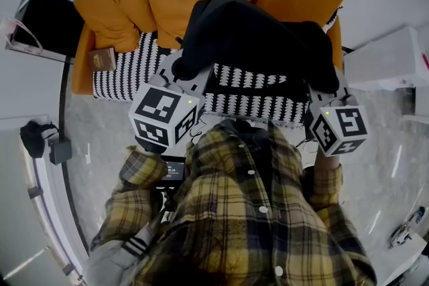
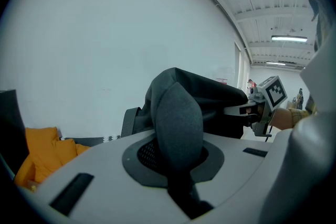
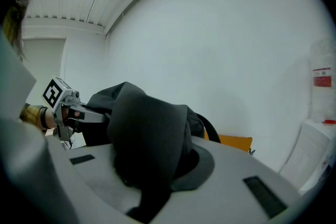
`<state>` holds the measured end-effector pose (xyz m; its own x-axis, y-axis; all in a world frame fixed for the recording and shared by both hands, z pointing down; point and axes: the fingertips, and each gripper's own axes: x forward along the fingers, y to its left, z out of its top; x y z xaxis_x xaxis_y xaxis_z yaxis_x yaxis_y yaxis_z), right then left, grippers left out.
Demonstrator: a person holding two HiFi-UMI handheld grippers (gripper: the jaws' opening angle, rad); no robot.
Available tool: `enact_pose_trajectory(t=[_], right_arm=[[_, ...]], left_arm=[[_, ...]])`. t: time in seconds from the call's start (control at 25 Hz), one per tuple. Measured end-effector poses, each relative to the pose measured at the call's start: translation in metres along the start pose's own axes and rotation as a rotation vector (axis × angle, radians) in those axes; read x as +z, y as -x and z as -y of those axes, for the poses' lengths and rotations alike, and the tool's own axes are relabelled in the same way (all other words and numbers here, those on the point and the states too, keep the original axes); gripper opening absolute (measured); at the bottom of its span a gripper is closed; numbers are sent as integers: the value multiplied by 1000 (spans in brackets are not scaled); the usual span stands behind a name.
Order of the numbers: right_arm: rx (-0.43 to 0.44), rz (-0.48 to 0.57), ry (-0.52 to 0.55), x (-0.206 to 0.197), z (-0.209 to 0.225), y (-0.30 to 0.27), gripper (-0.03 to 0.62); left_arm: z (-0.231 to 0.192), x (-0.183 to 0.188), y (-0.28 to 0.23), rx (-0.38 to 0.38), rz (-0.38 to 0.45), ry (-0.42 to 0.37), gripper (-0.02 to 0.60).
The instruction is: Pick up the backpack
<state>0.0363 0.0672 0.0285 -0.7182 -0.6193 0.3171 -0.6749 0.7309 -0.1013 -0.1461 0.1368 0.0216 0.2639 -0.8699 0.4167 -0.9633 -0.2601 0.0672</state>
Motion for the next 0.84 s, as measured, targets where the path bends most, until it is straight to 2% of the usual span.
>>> enact_pose_trajectory(t=[0.84], right_arm=[[3, -26, -9, -11, -11, 2, 40]], left_arm=[[-1, -11, 9, 2, -12, -8, 49]])
